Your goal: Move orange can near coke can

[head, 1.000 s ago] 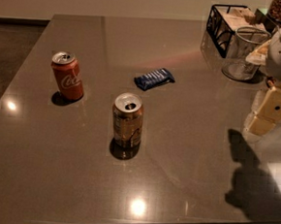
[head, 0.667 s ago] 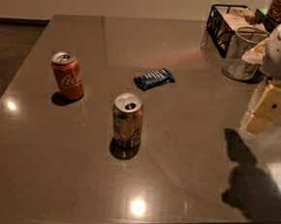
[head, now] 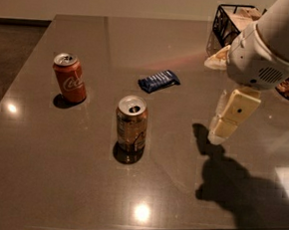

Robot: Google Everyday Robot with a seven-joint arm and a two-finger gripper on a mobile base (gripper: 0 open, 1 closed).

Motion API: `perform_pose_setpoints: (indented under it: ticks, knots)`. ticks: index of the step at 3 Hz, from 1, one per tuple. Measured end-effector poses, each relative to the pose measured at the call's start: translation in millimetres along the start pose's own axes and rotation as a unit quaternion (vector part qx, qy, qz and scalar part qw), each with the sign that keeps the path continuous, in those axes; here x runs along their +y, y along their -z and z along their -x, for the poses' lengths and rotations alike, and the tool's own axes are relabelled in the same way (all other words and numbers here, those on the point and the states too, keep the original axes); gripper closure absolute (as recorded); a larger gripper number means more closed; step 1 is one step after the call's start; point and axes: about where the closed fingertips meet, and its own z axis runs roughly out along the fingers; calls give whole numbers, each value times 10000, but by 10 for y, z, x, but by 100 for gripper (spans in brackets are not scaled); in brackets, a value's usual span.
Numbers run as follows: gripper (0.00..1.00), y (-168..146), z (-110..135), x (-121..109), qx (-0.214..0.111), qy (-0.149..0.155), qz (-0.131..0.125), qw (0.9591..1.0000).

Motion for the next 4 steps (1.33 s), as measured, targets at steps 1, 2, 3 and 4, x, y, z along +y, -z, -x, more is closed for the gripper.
perform_pose_setpoints:
  ticks: [1, 2, 3, 4]
  knots:
    - [0, -267, 366, 90, -412, 376, 303, 9980]
    - [0, -516, 697, 185, -912, 568, 575, 9925]
    - [0, -702, 962, 263, -1304, 589, 742, 9869]
    - [0, -815, 1181, 319, -1628, 606, 818, 9814]
